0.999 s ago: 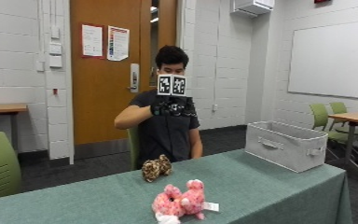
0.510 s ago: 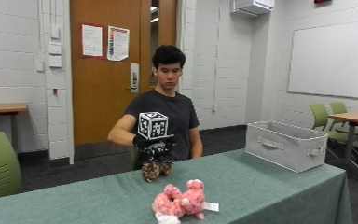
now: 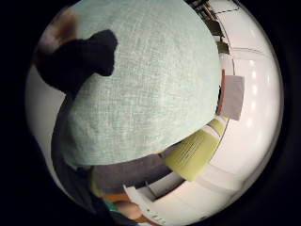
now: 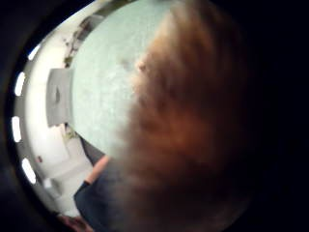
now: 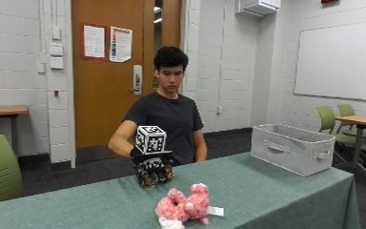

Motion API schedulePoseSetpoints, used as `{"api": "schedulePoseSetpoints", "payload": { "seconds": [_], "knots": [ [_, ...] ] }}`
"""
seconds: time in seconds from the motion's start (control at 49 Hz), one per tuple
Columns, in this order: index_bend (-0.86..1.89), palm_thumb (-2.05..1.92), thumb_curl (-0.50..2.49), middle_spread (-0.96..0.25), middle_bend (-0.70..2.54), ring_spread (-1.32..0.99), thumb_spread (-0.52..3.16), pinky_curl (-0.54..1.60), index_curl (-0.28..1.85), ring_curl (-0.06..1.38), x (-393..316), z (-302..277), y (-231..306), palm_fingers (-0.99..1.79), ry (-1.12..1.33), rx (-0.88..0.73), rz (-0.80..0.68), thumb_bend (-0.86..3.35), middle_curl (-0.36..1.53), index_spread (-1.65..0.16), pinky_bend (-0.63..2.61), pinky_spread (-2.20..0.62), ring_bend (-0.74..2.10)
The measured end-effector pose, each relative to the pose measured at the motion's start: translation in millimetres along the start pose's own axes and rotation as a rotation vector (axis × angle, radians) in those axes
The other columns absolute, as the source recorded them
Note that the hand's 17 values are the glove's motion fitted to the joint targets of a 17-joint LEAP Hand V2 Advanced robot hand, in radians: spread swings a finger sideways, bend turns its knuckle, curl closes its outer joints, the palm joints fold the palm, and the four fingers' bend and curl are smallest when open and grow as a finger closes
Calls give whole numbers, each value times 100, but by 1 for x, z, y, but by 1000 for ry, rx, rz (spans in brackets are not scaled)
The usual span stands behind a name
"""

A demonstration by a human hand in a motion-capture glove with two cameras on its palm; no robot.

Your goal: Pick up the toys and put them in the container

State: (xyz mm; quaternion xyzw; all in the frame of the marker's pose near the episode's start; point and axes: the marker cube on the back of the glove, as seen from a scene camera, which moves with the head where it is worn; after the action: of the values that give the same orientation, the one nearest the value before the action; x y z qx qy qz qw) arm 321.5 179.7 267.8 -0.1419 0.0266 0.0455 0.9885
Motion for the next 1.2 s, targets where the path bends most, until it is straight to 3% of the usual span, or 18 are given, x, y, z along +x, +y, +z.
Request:
{"api": "schedulePoseSetpoints", "payload": {
  "seconds": [0.102, 0.224, 0.428, 0.571, 0.673, 0.693, 0.734, 0.836, 1.203],
  "knots": [
    [76, 0, 20, -2, 9, -11, 91, 44, 56, 11, 2, -2, -2, 5, -24, 29, 14, -2, 21, -34, 99, 2, 14],
    [97, 21, 26, -8, 19, -18, 108, 40, 62, 14, 4, -7, -2, 38, -25, 104, 43, 10, 22, -34, 90, -5, 29],
    [66, 54, 39, -24, 38, -41, 114, 37, 63, 29, -1, -19, -12, 82, -5, 175, 69, 26, 29, -32, 89, -23, 79],
    [14, 64, 48, -34, 71, -44, 101, 38, 55, 39, -7, -31, -34, 99, -152, 153, 40, 28, 41, -34, 93, -36, 103],
    [19, 64, 54, -35, 82, -44, 93, 37, 54, 42, -12, -50, -48, 114, -165, 144, 51, 27, 47, -35, 85, -41, 104],
    [12, 64, 55, -35, 82, -44, 92, 38, 53, 42, -14, -56, -52, 107, -161, 138, 54, 26, 47, -36, 87, -41, 105],
    [31, 63, 57, -34, 85, -43, 88, 37, 59, 43, -19, -71, -58, 125, -150, 125, 60, 25, 49, -35, 83, -42, 103],
    [42, 61, 62, -33, 90, -42, 80, 37, 63, 44, -38, -116, -72, 127, -119, 128, 60, 24, 52, -35, 83, -44, 101],
    [58, 57, 78, -31, 96, -42, 60, 39, 76, 47, -148, -296, -91, 121, -89, 348, -90, 23, 56, -31, 89, -45, 103]
  ]
}}
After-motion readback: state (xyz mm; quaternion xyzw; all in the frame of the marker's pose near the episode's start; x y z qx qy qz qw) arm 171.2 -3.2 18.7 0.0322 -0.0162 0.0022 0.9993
